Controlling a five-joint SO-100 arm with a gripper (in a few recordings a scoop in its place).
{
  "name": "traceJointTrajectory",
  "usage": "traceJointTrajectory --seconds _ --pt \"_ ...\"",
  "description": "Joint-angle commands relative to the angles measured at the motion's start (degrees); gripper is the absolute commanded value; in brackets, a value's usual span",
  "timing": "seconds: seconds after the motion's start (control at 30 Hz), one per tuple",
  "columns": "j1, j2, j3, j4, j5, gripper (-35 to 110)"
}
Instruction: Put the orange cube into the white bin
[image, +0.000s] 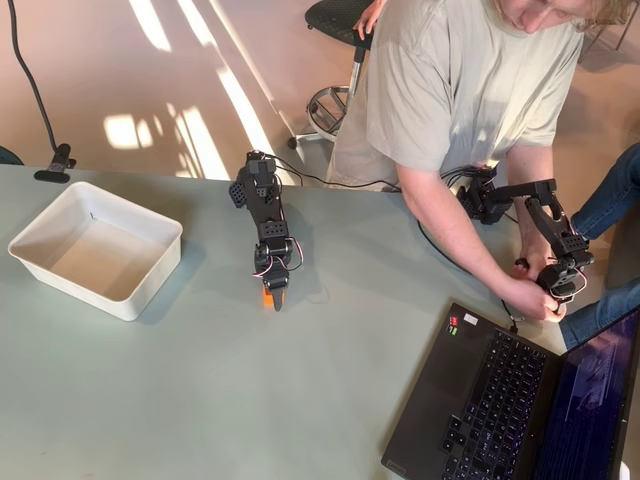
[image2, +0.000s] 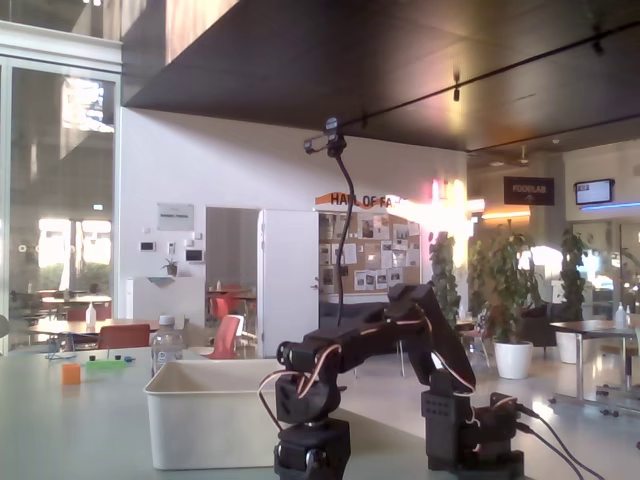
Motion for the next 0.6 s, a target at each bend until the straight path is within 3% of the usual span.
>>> traceJointTrajectory --seconds 0.0,0.57 --pt "0.44 0.53 -1.93 -0.44 0.35 37" --pt "0.70 0.53 -1.93 -0.35 0.62 31"
